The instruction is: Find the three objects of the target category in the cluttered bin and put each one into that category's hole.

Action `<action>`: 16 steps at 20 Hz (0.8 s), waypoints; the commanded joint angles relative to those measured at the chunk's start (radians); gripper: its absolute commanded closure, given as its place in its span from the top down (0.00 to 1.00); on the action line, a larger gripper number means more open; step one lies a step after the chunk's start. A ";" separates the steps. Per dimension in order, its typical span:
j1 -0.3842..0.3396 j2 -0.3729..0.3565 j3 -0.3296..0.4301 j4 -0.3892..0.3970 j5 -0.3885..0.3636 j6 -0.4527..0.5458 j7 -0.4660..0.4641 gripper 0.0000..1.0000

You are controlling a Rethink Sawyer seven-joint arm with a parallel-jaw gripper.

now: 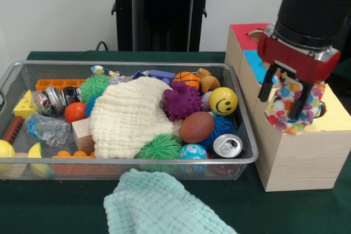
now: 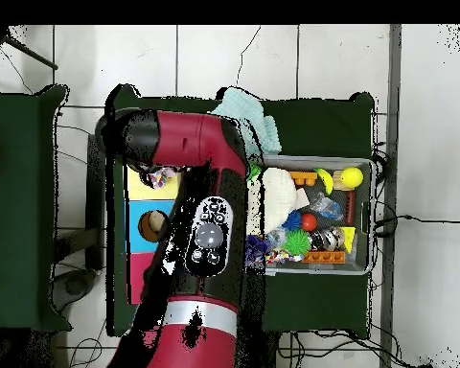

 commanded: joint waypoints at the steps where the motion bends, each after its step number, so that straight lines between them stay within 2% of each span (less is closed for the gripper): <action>1: -0.071 -0.116 0.137 0.171 -0.078 0.046 -0.266 1.00; 5: -0.085 -0.120 0.162 0.168 -0.092 0.067 -0.239 1.00; 11: -0.075 -0.109 0.178 0.188 -0.118 0.046 -0.163 1.00; 15: -0.071 -0.105 0.183 0.183 -0.116 0.079 -0.124 1.00; 16: -0.070 -0.103 0.184 0.180 -0.114 0.092 -0.113 0.00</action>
